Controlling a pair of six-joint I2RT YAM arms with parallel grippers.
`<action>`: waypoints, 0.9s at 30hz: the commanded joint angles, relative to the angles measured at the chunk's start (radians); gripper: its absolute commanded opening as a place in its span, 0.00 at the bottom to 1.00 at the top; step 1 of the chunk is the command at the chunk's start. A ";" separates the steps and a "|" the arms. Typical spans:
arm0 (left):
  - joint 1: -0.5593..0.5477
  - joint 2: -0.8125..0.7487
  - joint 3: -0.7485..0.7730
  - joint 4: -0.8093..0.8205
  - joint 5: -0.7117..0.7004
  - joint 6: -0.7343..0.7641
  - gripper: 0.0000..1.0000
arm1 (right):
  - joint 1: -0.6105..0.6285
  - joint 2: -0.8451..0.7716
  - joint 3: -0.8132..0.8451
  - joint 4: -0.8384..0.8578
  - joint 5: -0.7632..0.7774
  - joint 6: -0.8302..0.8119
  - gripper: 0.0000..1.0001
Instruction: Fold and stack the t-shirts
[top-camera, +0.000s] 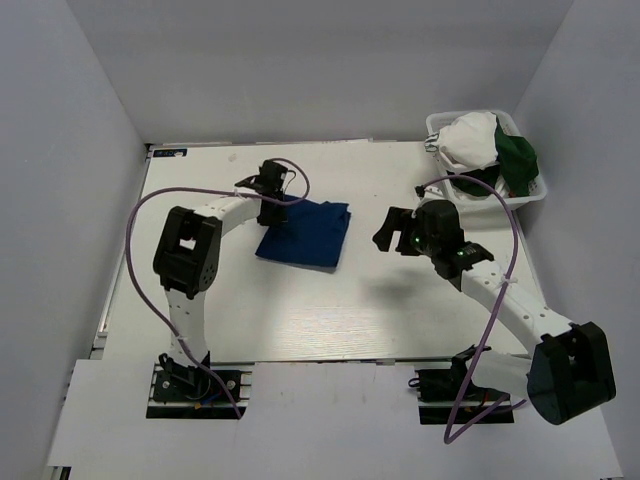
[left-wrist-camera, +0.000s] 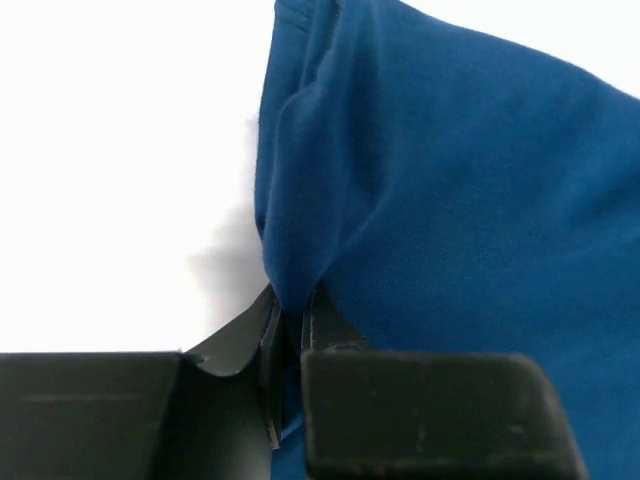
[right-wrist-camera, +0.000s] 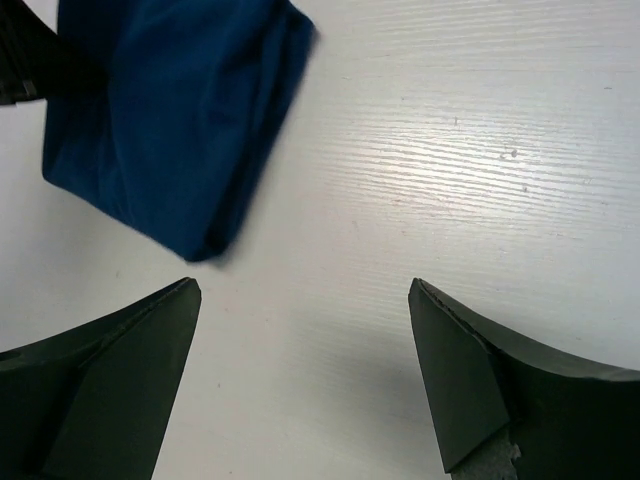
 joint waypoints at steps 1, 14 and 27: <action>0.046 0.057 0.129 -0.167 -0.271 0.124 0.00 | -0.003 -0.025 -0.005 0.052 -0.012 -0.043 0.90; 0.311 0.351 0.525 -0.164 -0.383 0.444 0.00 | -0.004 -0.074 -0.005 0.087 0.079 -0.106 0.90; 0.489 0.489 0.679 0.035 -0.488 0.684 0.00 | -0.008 -0.005 0.005 0.096 0.155 -0.114 0.90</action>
